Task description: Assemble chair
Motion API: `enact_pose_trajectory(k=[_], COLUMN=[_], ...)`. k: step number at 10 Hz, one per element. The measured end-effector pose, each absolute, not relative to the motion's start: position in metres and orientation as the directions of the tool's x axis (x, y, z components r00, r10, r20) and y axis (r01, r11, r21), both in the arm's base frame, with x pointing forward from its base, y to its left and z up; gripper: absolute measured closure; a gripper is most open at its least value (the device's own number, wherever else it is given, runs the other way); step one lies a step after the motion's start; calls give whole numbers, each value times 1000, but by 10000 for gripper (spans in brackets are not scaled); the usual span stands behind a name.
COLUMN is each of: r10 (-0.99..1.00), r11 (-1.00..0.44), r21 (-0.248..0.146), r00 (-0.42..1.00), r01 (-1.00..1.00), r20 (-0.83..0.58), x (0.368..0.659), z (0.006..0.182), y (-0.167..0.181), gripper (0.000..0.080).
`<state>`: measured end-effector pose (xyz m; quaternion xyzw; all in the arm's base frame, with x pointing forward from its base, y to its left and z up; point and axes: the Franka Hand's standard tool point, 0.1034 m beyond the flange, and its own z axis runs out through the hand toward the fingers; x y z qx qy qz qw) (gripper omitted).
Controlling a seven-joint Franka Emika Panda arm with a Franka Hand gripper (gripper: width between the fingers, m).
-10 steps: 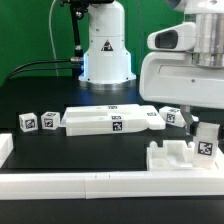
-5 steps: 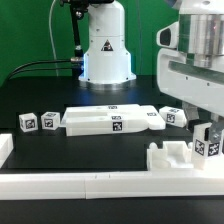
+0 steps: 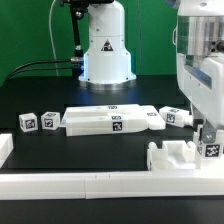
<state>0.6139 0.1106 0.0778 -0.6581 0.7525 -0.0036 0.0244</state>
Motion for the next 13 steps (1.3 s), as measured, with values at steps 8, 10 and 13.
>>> enact_pose_trajectory(k=[8, 10, 13], r10=[-940, -961, -988], r11=[340, 275, 142], r21=[-25, -32, -22], r00=[-339, -273, -141], r01=[-940, -961, -990], r20=[-43, -50, -62], x=[610, 610, 611], z=[78, 85, 103], y=[101, 109, 115], gripper=[447, 238, 154])
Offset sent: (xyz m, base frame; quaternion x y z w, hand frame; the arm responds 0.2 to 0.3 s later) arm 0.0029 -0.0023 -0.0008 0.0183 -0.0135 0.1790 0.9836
